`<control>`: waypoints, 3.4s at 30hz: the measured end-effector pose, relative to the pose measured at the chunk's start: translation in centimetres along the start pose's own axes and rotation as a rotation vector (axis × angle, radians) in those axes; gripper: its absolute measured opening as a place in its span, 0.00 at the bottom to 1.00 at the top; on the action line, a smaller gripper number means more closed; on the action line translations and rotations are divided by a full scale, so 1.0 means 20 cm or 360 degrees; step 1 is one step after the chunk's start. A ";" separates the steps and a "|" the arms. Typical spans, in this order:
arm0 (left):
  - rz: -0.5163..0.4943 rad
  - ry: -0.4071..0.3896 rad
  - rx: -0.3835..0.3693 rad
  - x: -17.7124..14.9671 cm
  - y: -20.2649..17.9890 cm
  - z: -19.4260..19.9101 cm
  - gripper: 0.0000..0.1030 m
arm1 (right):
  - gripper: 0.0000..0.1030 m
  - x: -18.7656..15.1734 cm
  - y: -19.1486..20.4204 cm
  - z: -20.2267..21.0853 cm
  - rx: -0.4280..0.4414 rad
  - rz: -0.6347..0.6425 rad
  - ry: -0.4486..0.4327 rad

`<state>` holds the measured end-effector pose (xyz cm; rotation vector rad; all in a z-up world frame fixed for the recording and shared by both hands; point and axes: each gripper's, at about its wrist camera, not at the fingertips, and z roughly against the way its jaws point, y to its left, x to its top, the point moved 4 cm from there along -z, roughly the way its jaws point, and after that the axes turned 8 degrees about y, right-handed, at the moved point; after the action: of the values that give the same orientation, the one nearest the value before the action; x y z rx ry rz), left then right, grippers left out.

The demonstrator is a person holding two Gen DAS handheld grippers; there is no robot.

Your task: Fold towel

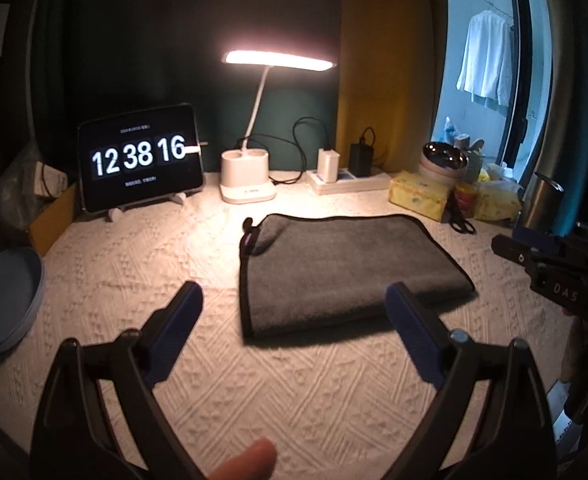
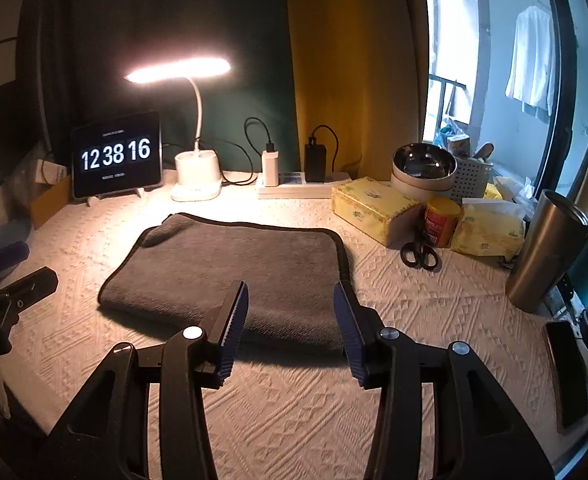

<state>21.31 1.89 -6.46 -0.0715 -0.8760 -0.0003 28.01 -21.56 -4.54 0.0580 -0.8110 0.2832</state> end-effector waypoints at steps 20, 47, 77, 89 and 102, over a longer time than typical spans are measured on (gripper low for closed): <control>0.0006 -0.0260 -0.0023 -0.14 -0.02 0.42 0.91 | 0.56 -0.18 0.14 0.39 0.0000 0.0059 -0.0155; 0.0002 -0.0768 0.0075 -0.17 -0.01 0.89 0.92 | 0.66 -0.26 0.01 0.89 -0.0164 -0.0002 -0.0600; 0.0008 -0.0726 0.0051 -0.18 -0.02 0.86 0.93 | 0.66 -0.27 0.02 0.84 -0.0152 0.0003 -0.0549; 0.0008 -0.0724 0.0049 -0.18 -0.03 0.86 0.93 | 0.66 -0.27 0.03 0.83 -0.0146 0.0004 -0.0544; 0.0007 -0.0723 0.0049 -0.18 -0.03 0.86 0.93 | 0.66 -0.27 0.05 0.82 -0.0130 0.0003 -0.0550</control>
<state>5.83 2.28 1.71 -0.0451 -1.3296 0.0349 12.64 -24.54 2.70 0.0294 -1.1652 0.2444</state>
